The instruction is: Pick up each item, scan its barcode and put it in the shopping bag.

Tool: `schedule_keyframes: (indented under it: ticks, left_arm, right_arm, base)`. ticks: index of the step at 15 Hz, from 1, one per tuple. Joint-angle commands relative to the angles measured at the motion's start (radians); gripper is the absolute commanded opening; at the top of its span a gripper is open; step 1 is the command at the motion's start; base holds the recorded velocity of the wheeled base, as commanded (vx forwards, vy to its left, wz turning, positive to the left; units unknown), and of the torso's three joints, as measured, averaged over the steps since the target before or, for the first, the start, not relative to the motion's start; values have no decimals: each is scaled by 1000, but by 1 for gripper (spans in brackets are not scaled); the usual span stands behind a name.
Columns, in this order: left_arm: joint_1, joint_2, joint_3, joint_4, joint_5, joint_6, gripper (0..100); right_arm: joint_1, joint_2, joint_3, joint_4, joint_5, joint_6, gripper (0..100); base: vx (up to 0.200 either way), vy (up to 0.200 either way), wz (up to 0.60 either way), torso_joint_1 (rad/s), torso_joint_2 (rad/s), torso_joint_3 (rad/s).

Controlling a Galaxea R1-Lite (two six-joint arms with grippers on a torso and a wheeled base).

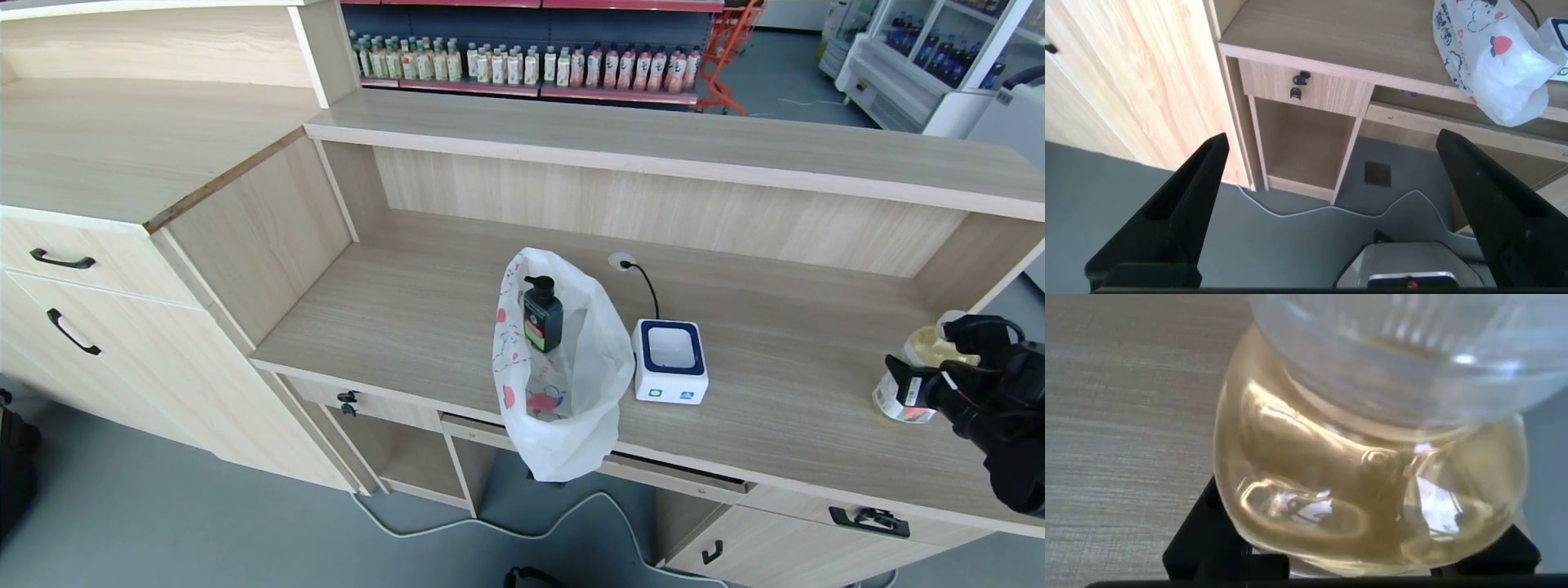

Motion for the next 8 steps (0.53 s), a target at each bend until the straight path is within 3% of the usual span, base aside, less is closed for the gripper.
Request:
schedule_keyframes:
  ticks: [1,3,5,8]
  left_arm:
    - [0,0,0,0,0,-1,100]
    - [0,0,0,0,0,-1,100]
    - [0,0,0,0,0,-1,100]
    - [0,0,0,0,0,-1,100]
  right_arm:
    - [18,-95,-7,51,53,17,0]
    - [41,-265,8,198,164,40,0]
    - [87,-458,-3,391,282,170,0]
    - [138,-685,2,542,547,348,0]
  base:
    - [0,0,0,0,0,0]
    - [0,0,0,0,0,0]
    - [0,0,0,0,0,0]
    - [0,0,0,0,0,0]
